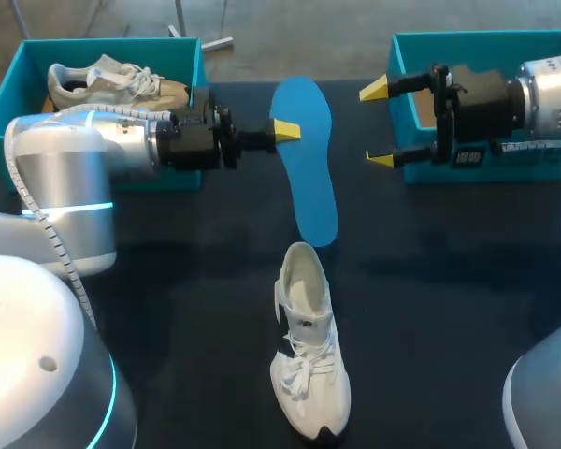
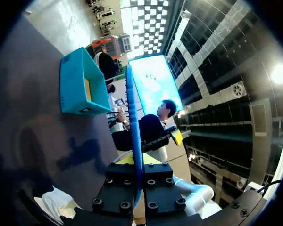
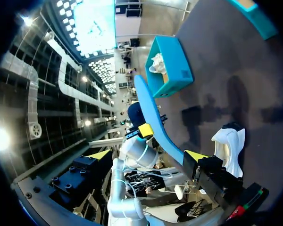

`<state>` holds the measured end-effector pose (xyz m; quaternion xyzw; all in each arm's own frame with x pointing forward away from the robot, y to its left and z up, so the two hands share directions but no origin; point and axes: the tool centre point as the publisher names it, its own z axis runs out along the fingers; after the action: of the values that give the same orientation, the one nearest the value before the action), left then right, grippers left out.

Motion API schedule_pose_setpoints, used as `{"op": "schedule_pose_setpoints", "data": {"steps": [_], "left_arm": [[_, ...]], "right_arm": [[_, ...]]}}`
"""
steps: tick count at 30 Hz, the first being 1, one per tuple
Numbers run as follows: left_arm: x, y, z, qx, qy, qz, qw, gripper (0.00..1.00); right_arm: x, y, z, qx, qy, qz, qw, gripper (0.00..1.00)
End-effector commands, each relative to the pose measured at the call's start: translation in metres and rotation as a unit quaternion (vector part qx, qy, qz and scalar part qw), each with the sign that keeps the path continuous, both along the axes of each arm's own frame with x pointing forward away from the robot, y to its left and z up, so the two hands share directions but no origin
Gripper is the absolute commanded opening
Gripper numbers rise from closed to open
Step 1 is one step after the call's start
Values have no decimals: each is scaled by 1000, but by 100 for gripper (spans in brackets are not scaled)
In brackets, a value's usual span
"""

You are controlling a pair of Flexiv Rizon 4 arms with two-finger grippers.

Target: Take the shoe out of the shoebox, open the shoe tongue, remove and reinsert the insole, then place the shoe into the shoebox

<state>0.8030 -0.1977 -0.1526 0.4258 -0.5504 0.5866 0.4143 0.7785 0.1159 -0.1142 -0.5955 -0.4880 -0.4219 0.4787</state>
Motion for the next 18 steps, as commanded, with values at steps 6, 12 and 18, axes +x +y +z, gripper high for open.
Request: {"op": "schedule_pose_setpoints", "data": {"steps": [6, 12, 18], "left_arm": [[3, 17, 9, 2, -310, 35, 950, 0], [2, 21, 15, 6, -497, 54, 866, 0], [1, 15, 25, 1, -599, 64, 798, 0]], "right_arm": [[1, 2, -1, -1, 1, 0, 1000, 100], [1, 2, -1, -1, 1, 0, 1000, 100], [1, 2, -1, -1, 1, 0, 1000, 100]]}}
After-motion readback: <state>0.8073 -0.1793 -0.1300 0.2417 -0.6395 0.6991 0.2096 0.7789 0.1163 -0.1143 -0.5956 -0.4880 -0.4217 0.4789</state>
